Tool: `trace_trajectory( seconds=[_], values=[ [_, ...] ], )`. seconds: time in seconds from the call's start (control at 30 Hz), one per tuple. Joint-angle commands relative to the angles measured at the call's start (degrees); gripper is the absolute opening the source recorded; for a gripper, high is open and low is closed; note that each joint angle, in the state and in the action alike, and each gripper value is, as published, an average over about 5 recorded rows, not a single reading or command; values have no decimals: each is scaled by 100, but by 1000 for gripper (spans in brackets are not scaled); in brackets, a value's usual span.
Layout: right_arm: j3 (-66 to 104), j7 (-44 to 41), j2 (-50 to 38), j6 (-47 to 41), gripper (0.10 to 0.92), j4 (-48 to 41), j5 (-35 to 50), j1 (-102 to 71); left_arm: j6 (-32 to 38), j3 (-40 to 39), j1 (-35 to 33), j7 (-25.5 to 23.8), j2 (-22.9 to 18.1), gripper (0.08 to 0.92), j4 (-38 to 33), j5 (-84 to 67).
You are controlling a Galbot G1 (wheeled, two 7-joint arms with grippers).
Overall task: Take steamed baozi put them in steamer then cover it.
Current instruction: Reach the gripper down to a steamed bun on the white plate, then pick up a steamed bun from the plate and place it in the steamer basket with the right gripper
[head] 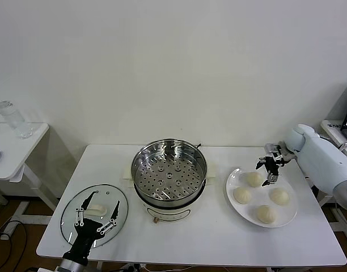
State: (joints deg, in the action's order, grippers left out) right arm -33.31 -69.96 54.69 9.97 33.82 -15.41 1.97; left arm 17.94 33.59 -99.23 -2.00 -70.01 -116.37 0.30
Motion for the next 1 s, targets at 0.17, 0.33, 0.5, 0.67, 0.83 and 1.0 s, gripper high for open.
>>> trace_trajectory(
  seconds=[0.17,0.33,0.5,0.67,0.83,1.0],
  values=[
    [-42,78,427,98,823,-508,-371,40,18,0,-2,8,-3,823,9,4],
    [-49,121,447,118,803,-529,-436,7,51,6,-18,10,-11,823,5,4],
    [-62,179,408,149,755,-450,-468,13,72,20,-26,13,-19,823,-3,5],
    [-160,221,253,226,717,-118,-365,83,83,40,-24,18,-23,823,-16,5],
    [-682,218,-115,378,709,735,116,583,81,50,-10,25,-22,823,-17,3],
    [-1756,188,-443,818,704,1883,906,1723,63,24,12,29,-3,823,-93,4]
  ],
)
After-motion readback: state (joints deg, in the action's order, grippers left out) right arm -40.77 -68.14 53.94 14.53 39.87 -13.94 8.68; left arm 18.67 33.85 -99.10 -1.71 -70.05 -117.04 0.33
